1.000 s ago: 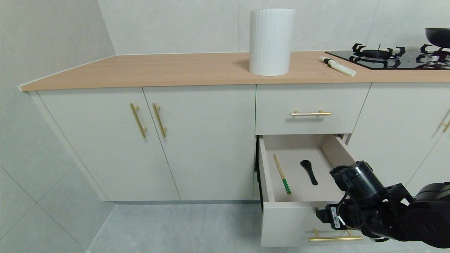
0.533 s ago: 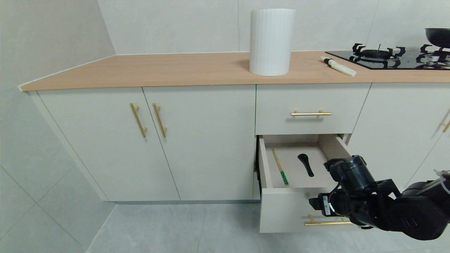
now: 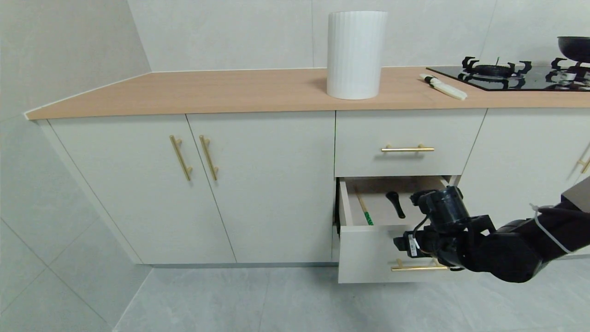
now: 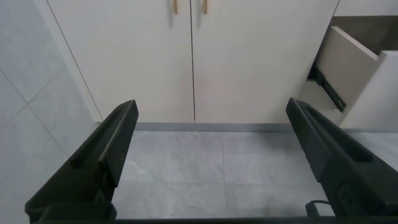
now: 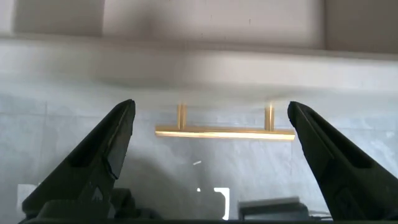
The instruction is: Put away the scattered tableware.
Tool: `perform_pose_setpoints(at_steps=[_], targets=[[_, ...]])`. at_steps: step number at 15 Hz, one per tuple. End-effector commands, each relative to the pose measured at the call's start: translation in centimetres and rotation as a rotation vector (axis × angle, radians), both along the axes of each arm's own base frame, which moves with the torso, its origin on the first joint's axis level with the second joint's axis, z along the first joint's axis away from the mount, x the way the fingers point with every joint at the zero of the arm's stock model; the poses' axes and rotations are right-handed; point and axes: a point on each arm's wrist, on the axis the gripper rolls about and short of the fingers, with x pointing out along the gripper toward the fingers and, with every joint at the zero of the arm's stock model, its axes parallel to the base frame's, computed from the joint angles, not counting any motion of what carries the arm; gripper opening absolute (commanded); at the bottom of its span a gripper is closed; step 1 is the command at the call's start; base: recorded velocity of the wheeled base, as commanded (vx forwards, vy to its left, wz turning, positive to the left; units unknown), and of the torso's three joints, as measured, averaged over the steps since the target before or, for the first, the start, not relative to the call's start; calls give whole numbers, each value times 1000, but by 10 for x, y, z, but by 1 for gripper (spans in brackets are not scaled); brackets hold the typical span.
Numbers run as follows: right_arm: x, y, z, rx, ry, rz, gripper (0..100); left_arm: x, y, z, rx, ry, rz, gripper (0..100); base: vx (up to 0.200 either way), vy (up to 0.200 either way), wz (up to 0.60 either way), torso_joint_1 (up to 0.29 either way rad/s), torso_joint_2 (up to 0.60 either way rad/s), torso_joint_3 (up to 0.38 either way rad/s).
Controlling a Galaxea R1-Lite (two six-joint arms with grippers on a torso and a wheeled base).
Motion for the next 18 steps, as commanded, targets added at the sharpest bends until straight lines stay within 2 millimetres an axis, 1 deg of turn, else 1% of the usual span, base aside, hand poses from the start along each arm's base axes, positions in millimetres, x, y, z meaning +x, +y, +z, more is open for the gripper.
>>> perform_pose_setpoints(at_steps=[1,5,6,9,10,11,12,14,16,18], targets=[[28,2,-8,-6,-13,-15,100,0,0,0,-1,0,1,100,0,0,0,0,0,0],[55,4,-13,5,-43,-37,100,0,0,0,-1,0,1,100,0,0,0,0,0,0],[68,2,-14,13,-62,-55,100,0,0,0,-1,0,1,100,0,0,0,0,0,0],[94,-5,-13,37,-107,-99,100,0,0,0,-1,0,1,100,0,0,0,0,0,0],[96,-6,-13,39,-110,-103,100,0,0,0,-1,0,1,100,0,0,0,0,0,0],[105,-11,-15,46,-123,-123,100,0,0,0,-1,0,1,100,0,0,0,0,0,0],[108,-11,-16,51,-136,-126,100,0,0,0,-1,0,1,100,0,0,0,0,0,0],[119,-12,-27,73,-216,-129,100,0,0,0,-1,0,1,100,0,0,0,0,0,0],[122,-12,-34,82,-246,-131,100,0,0,0,-1,0,1,100,0,0,0,0,0,0],[127,-16,-40,89,-263,-145,100,0,0,0,-1,0,1,100,0,0,0,0,0,0]])
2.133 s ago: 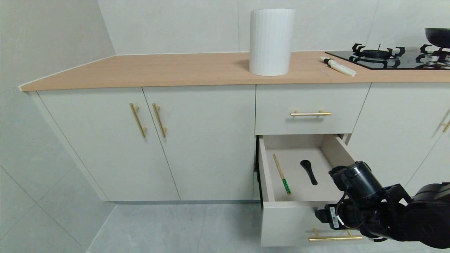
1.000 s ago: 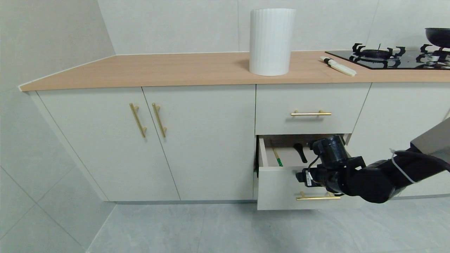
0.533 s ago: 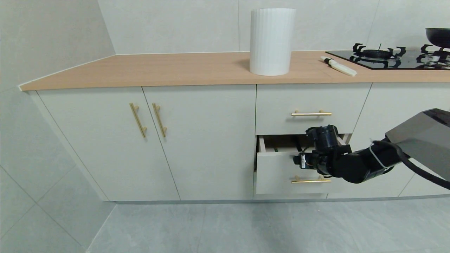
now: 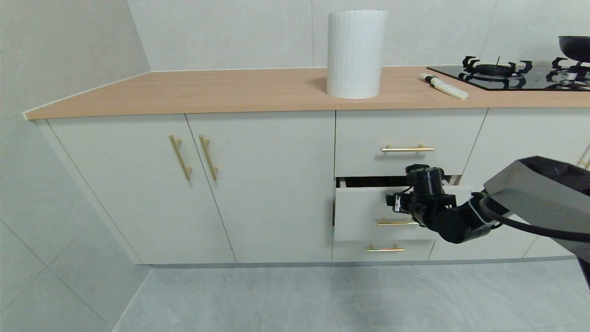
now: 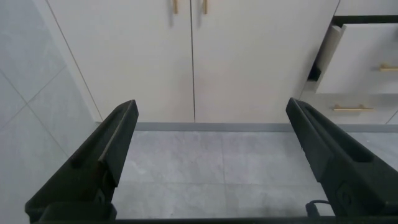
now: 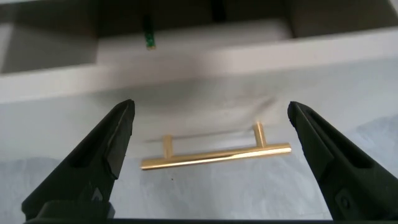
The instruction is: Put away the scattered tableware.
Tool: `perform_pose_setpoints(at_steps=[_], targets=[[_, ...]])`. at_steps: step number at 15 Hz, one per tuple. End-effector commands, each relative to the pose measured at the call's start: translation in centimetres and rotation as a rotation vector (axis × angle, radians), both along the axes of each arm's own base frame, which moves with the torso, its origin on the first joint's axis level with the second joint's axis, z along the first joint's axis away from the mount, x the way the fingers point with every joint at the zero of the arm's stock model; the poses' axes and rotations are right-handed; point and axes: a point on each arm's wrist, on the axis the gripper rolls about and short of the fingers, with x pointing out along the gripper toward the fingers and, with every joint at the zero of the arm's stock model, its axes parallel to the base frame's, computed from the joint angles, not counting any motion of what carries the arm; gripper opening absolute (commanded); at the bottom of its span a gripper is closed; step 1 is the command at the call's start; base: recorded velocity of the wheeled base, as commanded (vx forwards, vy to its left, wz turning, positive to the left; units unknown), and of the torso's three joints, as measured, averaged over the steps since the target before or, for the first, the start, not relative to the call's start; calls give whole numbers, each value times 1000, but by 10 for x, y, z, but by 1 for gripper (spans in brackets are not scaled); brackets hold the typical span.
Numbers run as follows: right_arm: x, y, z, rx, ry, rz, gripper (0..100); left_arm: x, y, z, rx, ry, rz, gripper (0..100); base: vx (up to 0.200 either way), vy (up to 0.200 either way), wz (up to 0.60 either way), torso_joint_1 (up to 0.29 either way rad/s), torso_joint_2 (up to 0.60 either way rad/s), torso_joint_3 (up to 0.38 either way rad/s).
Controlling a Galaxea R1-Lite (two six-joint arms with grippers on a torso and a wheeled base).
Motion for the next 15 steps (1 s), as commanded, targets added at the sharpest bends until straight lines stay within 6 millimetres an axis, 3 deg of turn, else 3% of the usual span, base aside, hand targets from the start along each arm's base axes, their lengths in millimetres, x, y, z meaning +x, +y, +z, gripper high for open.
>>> perform_pose_setpoints(at_steps=[1,8,15], targets=[[5,-3,-17,-2,8,-9,100,0,0,0,0,0,1,100,0,0,0,0,0,0],[29,-20,-33,25,-76,-58,100,0,0,0,0,0,1,100,0,0,0,0,0,0],[46,-18,-41,50,-157,-66,100,0,0,0,0,0,1,100,0,0,0,0,0,0]])
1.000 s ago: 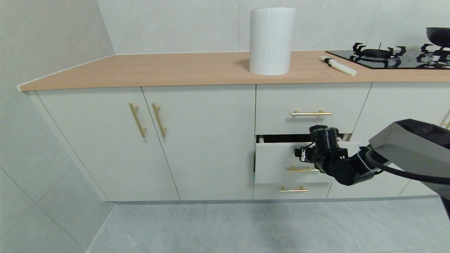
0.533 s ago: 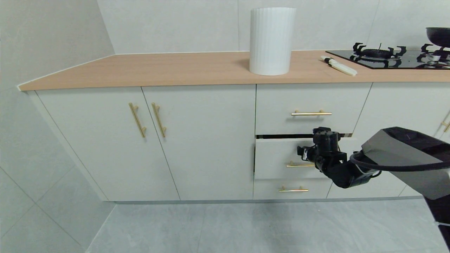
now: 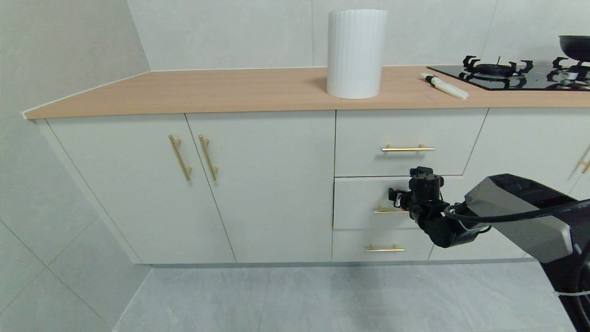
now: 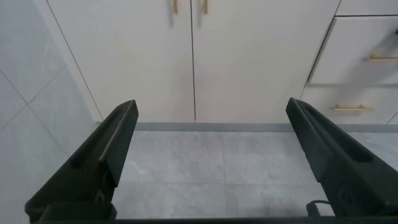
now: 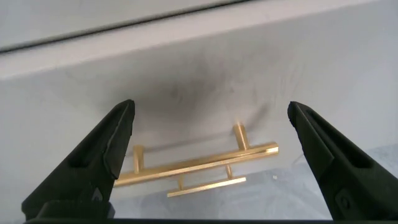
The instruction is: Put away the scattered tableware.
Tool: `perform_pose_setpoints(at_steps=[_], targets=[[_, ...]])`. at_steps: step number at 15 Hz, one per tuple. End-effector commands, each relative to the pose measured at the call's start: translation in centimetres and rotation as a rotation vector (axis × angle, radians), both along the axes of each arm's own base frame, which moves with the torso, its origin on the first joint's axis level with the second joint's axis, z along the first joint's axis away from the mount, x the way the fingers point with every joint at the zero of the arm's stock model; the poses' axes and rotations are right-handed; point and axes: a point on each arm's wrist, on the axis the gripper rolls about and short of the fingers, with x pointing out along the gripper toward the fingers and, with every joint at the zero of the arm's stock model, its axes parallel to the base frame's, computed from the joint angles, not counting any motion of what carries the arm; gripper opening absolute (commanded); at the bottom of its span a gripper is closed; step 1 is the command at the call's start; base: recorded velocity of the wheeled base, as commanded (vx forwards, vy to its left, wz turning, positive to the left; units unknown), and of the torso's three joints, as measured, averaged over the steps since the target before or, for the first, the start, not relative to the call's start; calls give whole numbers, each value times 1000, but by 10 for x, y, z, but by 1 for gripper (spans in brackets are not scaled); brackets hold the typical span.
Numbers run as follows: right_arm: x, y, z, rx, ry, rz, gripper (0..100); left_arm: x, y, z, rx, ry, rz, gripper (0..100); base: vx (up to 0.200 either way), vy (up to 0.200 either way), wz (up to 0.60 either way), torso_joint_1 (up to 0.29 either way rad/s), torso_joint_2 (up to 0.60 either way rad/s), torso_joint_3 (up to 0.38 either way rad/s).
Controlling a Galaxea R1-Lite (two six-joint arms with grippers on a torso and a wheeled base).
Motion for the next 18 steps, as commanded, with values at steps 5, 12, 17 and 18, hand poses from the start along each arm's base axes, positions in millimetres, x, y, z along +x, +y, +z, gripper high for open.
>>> perform_pose_setpoints(at_steps=[5,12,17,18], targets=[[20,-8,-1,56,-63,-37,100,0,0,0,0,0,1,100,0,0,0,0,0,0],[16,-10,6,57,-64,-47,100,0,0,0,0,0,1,100,0,0,0,0,0,0],[-46,-16,41,91,64,169,100,0,0,0,0,0,1,100,0,0,0,0,0,0],[-55,-16,52,108,69,227,100,0,0,0,0,0,1,100,0,0,0,0,0,0]])
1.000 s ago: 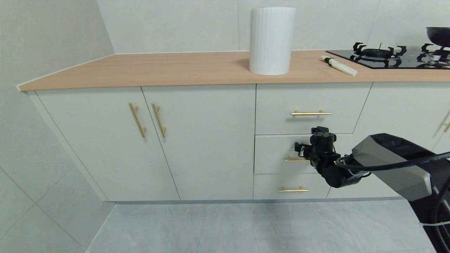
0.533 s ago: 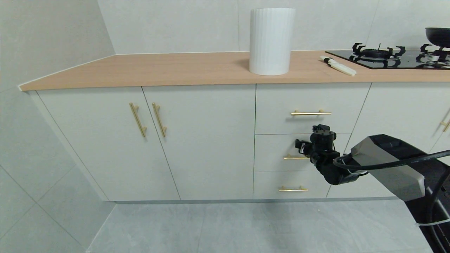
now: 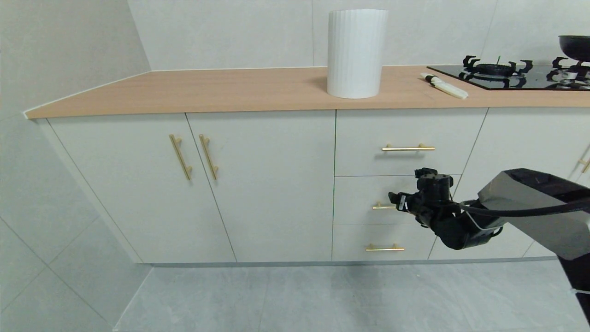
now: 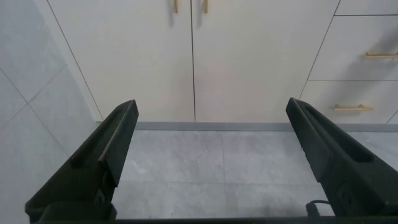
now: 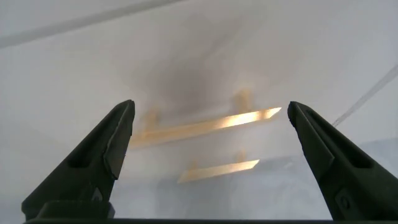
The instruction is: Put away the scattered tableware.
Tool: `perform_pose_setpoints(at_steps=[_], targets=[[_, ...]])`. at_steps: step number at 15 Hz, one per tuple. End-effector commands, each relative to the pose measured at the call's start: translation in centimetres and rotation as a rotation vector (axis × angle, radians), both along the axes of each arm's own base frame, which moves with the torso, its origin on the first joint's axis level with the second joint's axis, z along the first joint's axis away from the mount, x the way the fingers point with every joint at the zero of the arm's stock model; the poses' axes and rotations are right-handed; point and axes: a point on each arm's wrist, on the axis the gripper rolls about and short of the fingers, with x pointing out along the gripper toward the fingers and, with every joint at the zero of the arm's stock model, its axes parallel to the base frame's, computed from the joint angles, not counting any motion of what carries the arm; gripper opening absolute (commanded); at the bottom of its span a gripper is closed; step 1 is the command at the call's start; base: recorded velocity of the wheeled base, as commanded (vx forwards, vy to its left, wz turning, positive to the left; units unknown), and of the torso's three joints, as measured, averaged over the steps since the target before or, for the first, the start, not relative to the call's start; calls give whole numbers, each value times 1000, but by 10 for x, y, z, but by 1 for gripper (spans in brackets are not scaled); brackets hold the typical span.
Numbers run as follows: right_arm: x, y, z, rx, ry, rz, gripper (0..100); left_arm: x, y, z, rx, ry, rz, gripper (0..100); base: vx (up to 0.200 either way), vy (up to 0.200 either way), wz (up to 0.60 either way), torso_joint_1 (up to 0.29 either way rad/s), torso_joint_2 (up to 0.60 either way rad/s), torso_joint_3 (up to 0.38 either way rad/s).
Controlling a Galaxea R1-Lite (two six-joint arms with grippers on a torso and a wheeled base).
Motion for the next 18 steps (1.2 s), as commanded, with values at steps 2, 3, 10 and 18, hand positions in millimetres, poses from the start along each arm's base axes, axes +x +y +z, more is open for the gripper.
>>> perform_pose_setpoints(at_steps=[2,3,10,18], targets=[[-43,-3,61,32,-17,120,100,0,0,0,0,0,1,100,0,0,0,0,0,0],[-56,-6,80,21,-27,124,100,0,0,0,0,0,1,100,0,0,0,0,0,0],[-195,-39,184,-148,-236,31,100,0,0,0,0,0,1,100,0,0,0,0,0,0],[-391,-92,230,-315,-527,-149,100,0,0,0,0,0,1,100,0,0,0,0,0,0]])
